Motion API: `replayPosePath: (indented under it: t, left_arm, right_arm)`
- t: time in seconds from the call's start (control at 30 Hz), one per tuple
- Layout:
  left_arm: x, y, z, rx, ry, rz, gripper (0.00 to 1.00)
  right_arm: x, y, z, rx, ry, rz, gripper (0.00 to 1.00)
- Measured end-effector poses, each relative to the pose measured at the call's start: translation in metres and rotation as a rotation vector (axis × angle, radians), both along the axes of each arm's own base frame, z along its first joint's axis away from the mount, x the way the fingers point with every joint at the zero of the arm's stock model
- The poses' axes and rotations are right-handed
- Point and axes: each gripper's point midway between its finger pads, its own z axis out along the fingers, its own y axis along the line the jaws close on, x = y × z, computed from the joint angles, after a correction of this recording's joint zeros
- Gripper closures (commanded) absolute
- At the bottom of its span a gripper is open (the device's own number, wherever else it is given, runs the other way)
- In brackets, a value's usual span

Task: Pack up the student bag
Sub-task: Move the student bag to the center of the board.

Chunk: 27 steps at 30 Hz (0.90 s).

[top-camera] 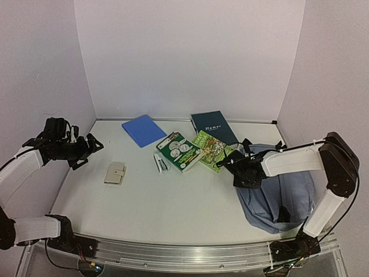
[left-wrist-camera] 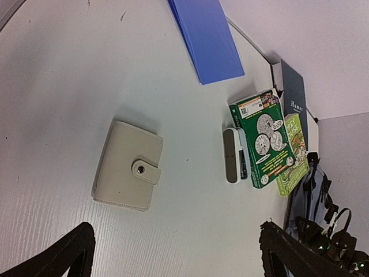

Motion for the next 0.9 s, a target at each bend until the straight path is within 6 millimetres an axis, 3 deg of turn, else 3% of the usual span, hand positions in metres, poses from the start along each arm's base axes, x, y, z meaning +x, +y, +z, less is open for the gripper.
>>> replayPosePath:
  t: [0.07,0.27,0.37,0.47,0.57,0.63,0.77,0.9]
  left_arm:
    - [-0.001,0.0,0.002,0.0,-0.007,0.0,0.0]
    - [-0.002,0.0,0.004,0.003,-0.015,-0.001,0.0]
    - [-0.003,0.001,0.006,0.007,-0.02,-0.004,0.0]
    - [-0.004,0.001,0.008,0.014,-0.032,-0.01,0.0]
    - [-0.004,0.001,0.01,0.016,-0.042,-0.015,0.0]
    - [-0.005,0.0,0.011,0.018,-0.048,-0.021,0.0]
    - [-0.006,-0.001,0.014,0.023,-0.065,-0.039,0.0]
    - [-0.008,-0.006,0.018,0.019,-0.082,-0.074,0.0]
  right_arm:
    - [0.003,-0.001,0.004,-0.004,-0.03,-0.014,1.0]
    - [0.006,0.0,0.028,0.016,-0.08,0.015,1.0]
    - [0.001,0.005,0.063,0.063,-0.139,0.088,1.0]
    - [-0.005,0.019,0.11,0.13,-0.236,0.192,1.0]
    - [-0.018,0.041,0.149,0.192,-0.322,0.324,1.0]
    - [-0.029,0.061,0.164,0.217,-0.351,0.429,1.0]
    - [-0.059,0.112,0.166,0.244,-0.335,0.668,1.0]
    - [-0.1,0.168,0.13,0.203,-0.21,0.9,0.98]
